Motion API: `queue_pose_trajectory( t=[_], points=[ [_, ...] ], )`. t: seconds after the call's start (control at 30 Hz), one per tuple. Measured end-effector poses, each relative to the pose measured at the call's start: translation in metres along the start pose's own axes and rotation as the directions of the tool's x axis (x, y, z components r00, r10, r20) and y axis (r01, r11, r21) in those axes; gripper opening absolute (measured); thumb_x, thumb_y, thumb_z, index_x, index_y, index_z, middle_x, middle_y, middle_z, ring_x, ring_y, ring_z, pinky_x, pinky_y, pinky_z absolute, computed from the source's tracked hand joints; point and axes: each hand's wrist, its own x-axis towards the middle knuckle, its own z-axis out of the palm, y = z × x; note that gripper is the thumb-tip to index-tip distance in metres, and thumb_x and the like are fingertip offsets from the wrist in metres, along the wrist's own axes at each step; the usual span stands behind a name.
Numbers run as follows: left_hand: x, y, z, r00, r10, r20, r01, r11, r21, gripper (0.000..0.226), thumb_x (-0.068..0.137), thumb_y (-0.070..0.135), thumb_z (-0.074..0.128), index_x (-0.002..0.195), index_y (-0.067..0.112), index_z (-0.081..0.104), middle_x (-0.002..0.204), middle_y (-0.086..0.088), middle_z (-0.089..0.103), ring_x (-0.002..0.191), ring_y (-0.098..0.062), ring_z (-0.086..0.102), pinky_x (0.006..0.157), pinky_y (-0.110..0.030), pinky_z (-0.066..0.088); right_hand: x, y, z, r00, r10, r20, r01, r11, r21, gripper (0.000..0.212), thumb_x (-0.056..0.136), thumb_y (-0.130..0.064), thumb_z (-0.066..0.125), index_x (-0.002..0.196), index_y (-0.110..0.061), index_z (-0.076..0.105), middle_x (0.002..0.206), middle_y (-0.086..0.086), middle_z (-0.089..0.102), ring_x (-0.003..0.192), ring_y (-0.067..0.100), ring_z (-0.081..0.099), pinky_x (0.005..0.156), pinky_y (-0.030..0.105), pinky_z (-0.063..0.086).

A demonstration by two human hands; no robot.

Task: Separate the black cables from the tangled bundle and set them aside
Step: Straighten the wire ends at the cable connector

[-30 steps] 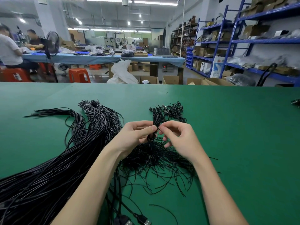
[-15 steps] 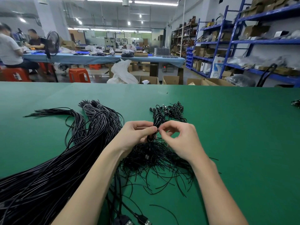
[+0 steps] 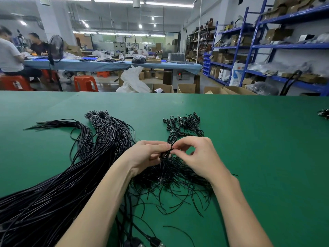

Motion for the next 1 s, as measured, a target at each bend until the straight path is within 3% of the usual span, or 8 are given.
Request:
queue_pose_trajectory(
  t=[0.2,0.43,0.53,0.73,0.77,0.83,0.9,1.0],
  points=[
    [-0.003,0.001,-0.005,0.998,0.025,0.057,-0.026,0.999,0.025,0.033,0.070,0.020,0.082,0.100,0.005,0.078,0.095,-0.010,0.074,0.077,-0.012,0.071,0.075,-0.023,0.054,0.000,-0.004,0.004,0.999,0.004,-0.037,-0.003,0.999,0.032,0.010,0.086,-0.021,0.082,0.080,-0.028,0.078,0.076,-0.019,0.072,0.074,0.005,0.068,0.063,0.009,0.047],
    [-0.002,-0.001,0.001,0.989,0.143,-0.025,-0.142,0.989,0.032,0.051,0.068,0.023,0.083,0.114,0.005,0.072,0.098,-0.008,0.077,0.086,-0.012,0.069,0.082,-0.026,0.050,0.000,-0.003,0.013,0.942,0.336,0.006,-0.312,0.869,0.383,0.013,0.090,-0.014,0.076,0.079,-0.021,0.075,0.066,-0.010,0.068,0.054,0.010,0.062,0.054,0.030,0.057],
    [-0.002,-0.002,0.005,0.970,0.233,-0.070,-0.223,0.967,0.127,0.044,0.070,0.021,0.085,0.110,0.007,0.074,0.099,-0.007,0.078,0.078,-0.007,0.067,0.073,-0.021,0.051,0.002,-0.003,0.019,0.866,0.491,0.094,-0.432,0.640,0.635,0.018,0.089,-0.006,0.074,0.074,-0.014,0.075,0.070,0.001,0.067,0.057,0.009,0.058,0.051,0.022,0.050],
    [0.002,-0.005,0.004,0.954,0.286,-0.094,-0.258,0.937,0.234,0.023,0.080,0.014,0.083,0.102,0.013,0.077,0.086,-0.002,0.078,0.062,-0.006,0.059,0.062,-0.016,0.050,0.003,0.003,0.021,0.681,0.607,0.410,-0.589,0.121,0.799,0.008,0.089,-0.004,0.071,0.081,-0.004,0.073,0.068,0.004,0.067,0.050,0.006,0.058,0.042,0.014,0.045],
    [0.003,-0.006,0.004,0.963,0.248,-0.108,-0.222,0.952,0.210,0.020,0.081,0.014,0.082,0.100,0.012,0.077,0.081,0.000,0.076,0.059,-0.006,0.058,0.062,-0.016,0.050,0.002,0.004,0.023,0.694,0.610,0.383,-0.597,0.191,0.779,0.006,0.090,-0.007,0.072,0.085,-0.005,0.074,0.070,0.003,0.069,0.052,0.006,0.059,0.044,0.014,0.047],
    [0.004,-0.006,0.005,0.986,0.121,-0.115,-0.113,0.991,0.072,0.017,0.083,0.012,0.079,0.099,0.007,0.077,0.081,-0.002,0.074,0.062,-0.006,0.061,0.063,-0.018,0.053,0.001,0.006,0.027,0.809,0.566,0.160,-0.517,0.555,0.652,0.004,0.090,-0.014,0.077,0.093,-0.013,0.075,0.077,-0.002,0.074,0.058,0.007,0.065,0.051,0.018,0.052],
    [0.004,-0.005,0.005,0.996,0.013,-0.093,-0.021,0.996,-0.084,0.016,0.080,0.010,0.077,0.096,0.005,0.076,0.082,-0.006,0.072,0.066,-0.009,0.063,0.059,-0.017,0.052,0.000,0.006,0.026,0.934,0.352,-0.054,-0.297,0.854,0.428,0.011,0.089,-0.015,0.078,0.093,-0.025,0.075,0.083,-0.008,0.076,0.064,0.007,0.069,0.055,0.020,0.055],
    [0.000,0.000,0.001,0.996,-0.080,-0.040,0.071,0.976,-0.205,0.025,0.069,0.011,0.079,0.093,0.004,0.075,0.078,-0.008,0.073,0.064,-0.010,0.067,0.050,-0.015,0.051,0.000,0.011,0.020,0.994,0.025,-0.110,-0.014,0.994,0.106,0.017,0.087,-0.021,0.079,0.093,-0.037,0.076,0.092,-0.023,0.073,0.078,0.005,0.068,0.060,0.010,0.048]
  ],
)
